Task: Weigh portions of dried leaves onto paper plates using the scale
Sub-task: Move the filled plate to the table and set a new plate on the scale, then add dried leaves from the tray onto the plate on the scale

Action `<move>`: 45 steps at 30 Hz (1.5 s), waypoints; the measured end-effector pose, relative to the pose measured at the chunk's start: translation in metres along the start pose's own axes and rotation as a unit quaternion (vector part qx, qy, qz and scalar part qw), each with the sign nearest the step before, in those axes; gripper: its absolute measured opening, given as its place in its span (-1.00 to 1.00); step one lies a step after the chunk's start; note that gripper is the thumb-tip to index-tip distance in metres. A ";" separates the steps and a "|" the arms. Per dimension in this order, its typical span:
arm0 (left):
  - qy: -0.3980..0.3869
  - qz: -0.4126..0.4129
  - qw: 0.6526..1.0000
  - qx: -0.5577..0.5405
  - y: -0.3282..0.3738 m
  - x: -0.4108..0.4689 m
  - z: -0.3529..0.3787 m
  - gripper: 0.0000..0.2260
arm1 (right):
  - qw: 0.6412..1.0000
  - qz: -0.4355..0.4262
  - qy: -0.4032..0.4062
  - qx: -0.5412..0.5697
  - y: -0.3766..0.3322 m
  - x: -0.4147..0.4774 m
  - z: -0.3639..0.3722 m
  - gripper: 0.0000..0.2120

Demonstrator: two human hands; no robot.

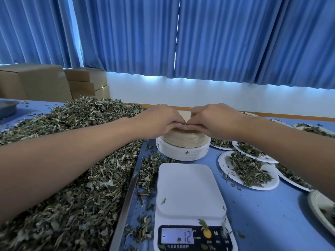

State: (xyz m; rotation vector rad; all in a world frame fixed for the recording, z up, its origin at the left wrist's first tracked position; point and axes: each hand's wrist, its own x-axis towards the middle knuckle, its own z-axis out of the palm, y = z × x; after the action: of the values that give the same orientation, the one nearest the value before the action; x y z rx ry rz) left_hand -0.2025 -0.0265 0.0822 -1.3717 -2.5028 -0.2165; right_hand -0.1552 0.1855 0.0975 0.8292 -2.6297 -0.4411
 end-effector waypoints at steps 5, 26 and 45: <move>0.001 -0.008 1.000 -0.013 0.001 -0.001 0.000 -0.80 | 0.999 -0.006 -0.012 -0.031 -0.004 0.001 -0.004 -0.64; 0.129 -0.001 0.990 0.050 0.021 -0.023 -0.020 -0.84 | 0.985 0.025 0.082 -0.151 -0.038 -0.019 -0.033 -0.66; 0.062 -0.084 0.963 -0.247 0.058 -0.134 0.009 -0.69 | 0.880 0.323 0.237 0.256 -0.076 -0.167 0.065 -0.48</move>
State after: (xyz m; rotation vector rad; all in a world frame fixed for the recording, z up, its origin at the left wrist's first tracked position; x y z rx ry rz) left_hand -0.0862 -0.1005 0.0317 -1.2505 -2.5570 -0.9874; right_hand -0.0165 0.2384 -0.0292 0.1015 -2.3575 0.5843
